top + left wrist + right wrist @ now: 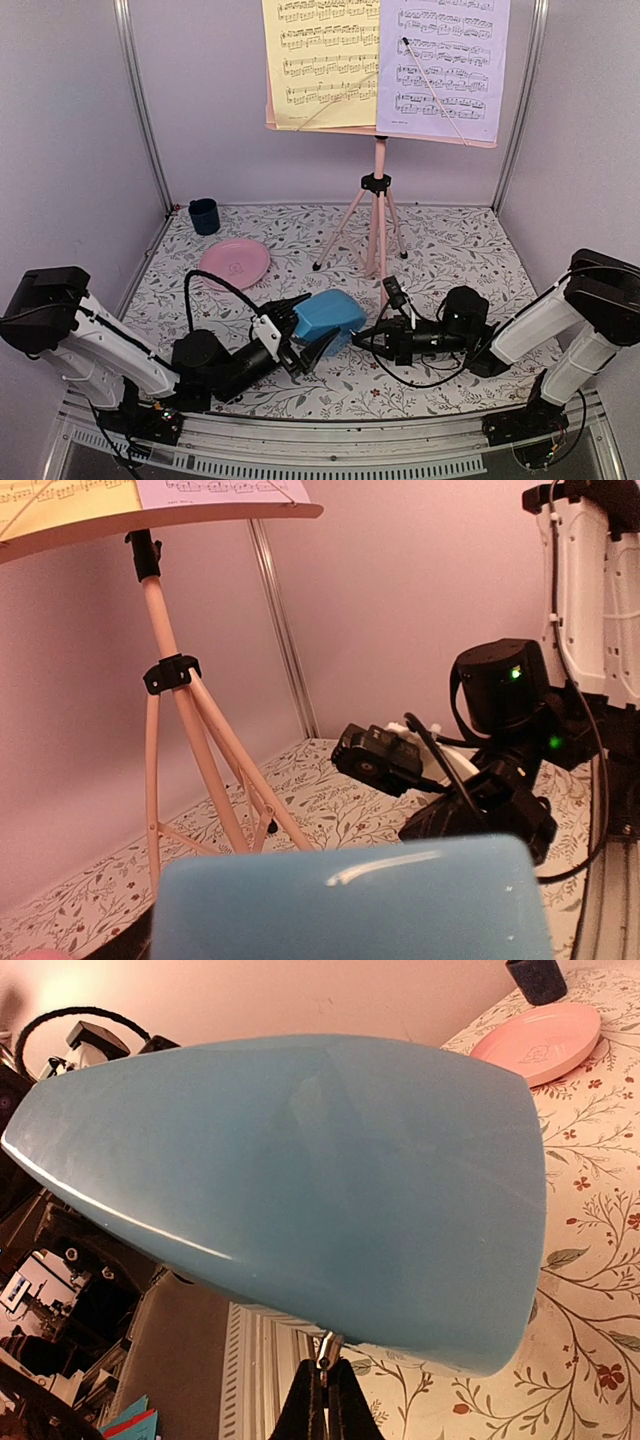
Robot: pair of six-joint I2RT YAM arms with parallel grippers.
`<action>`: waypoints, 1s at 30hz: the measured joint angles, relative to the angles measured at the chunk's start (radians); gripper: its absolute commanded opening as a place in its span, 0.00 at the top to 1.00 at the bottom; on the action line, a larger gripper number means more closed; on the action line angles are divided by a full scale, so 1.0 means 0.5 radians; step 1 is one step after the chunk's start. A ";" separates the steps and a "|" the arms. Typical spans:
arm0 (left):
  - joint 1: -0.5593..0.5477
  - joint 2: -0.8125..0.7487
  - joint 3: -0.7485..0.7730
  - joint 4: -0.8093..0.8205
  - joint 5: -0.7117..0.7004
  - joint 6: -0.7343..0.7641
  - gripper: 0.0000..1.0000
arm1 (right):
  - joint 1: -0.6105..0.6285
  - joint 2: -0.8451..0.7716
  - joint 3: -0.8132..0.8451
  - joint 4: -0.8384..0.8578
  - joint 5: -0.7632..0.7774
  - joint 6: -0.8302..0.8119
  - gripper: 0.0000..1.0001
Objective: Set up the instrument practice props
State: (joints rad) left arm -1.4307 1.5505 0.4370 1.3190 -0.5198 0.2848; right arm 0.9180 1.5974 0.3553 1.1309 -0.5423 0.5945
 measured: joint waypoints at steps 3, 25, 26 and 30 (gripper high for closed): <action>-0.008 0.000 -0.019 0.033 -0.001 0.015 0.90 | -0.012 0.027 -0.007 0.066 -0.044 0.044 1.00; 0.270 0.038 0.489 -1.160 0.002 -0.694 0.89 | -0.096 -0.240 -0.201 -0.227 -0.025 -0.022 0.18; 0.285 0.064 0.529 -1.226 0.020 -0.733 0.89 | -0.096 -0.299 -0.201 -0.292 -0.011 -0.039 0.17; 0.320 0.175 0.673 -1.449 0.121 -0.870 0.89 | -0.096 -0.552 -0.198 -0.562 0.083 -0.115 0.14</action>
State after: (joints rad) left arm -1.2709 1.6382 0.7734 0.5945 -0.4591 -0.1501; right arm 0.8700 1.3216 0.2565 0.8497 -0.5007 0.5369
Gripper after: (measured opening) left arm 0.692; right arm 0.844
